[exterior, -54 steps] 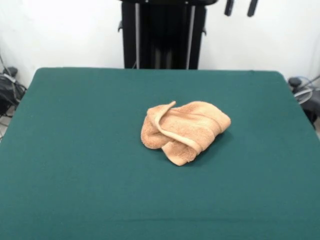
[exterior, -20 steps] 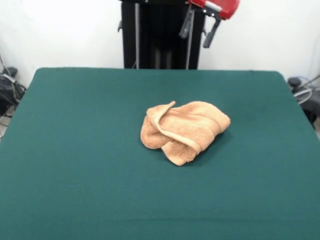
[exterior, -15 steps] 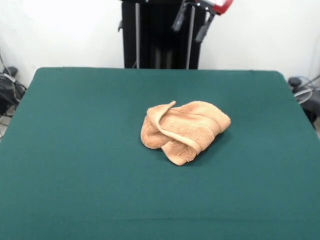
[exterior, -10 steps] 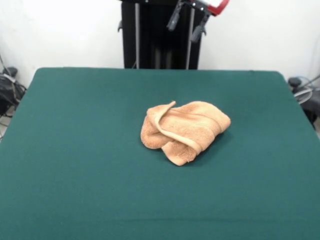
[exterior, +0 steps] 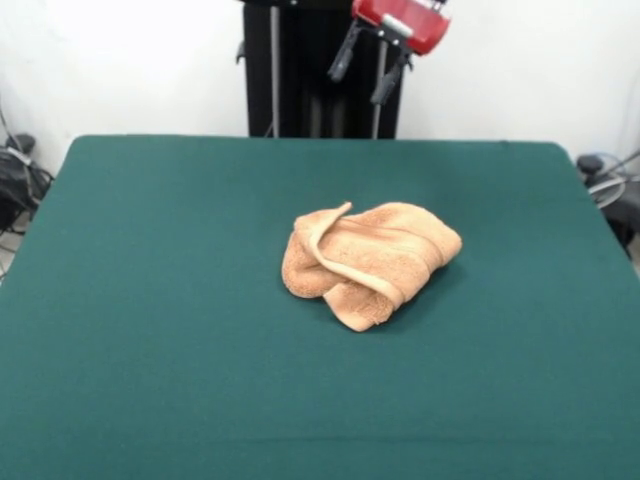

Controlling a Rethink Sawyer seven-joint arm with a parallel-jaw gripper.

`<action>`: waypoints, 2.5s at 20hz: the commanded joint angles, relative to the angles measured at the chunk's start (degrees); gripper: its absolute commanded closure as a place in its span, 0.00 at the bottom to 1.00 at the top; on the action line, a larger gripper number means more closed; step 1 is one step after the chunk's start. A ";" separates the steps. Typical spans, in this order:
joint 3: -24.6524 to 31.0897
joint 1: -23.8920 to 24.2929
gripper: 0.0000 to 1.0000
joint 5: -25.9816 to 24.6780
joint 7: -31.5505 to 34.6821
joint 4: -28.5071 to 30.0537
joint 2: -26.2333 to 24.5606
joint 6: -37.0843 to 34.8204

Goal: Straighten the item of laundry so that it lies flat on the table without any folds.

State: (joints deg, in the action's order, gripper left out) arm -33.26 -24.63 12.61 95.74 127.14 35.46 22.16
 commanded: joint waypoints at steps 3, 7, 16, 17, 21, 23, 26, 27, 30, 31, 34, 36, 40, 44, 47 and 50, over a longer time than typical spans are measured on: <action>3.12 -0.59 0.00 0.42 10.37 1.07 -6.17 1.08; 2.44 -1.96 0.00 0.71 9.94 0.43 -8.59 2.95; 6.75 0.44 0.00 -3.90 10.58 -0.89 -10.54 4.62; 6.93 0.60 0.00 -4.11 10.60 -0.96 -10.63 4.49; 7.36 0.71 0.00 -4.30 10.81 -1.20 -11.64 4.45; 7.63 0.66 0.00 -4.31 10.79 -1.47 -12.50 4.42; 7.83 0.67 0.00 -4.49 10.80 -1.75 -13.00 4.08; 7.93 0.68 0.00 -4.54 10.80 -1.90 -13.26 4.07; 8.39 0.41 0.00 -4.13 11.18 -2.48 -15.28 4.74; 8.56 0.54 0.00 -4.25 11.27 -2.53 -15.49 4.86; 8.44 0.29 0.00 -4.36 11.04 -2.87 -16.08 5.22; 8.45 0.15 0.00 -4.26 11.03 -3.10 -16.46 5.20; 8.29 -0.15 0.00 -4.03 11.14 -3.29 -16.98 5.51; 8.55 -0.32 0.00 -4.06 11.49 -3.82 -17.99 6.89; 9.16 0.27 0.00 -5.05 12.02 -3.70 -17.38 8.12; 9.39 0.57 0.00 -6.20 13.31 -3.50 -16.30 11.77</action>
State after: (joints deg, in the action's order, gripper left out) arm -32.02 -25.20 8.30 95.74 127.05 20.14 27.58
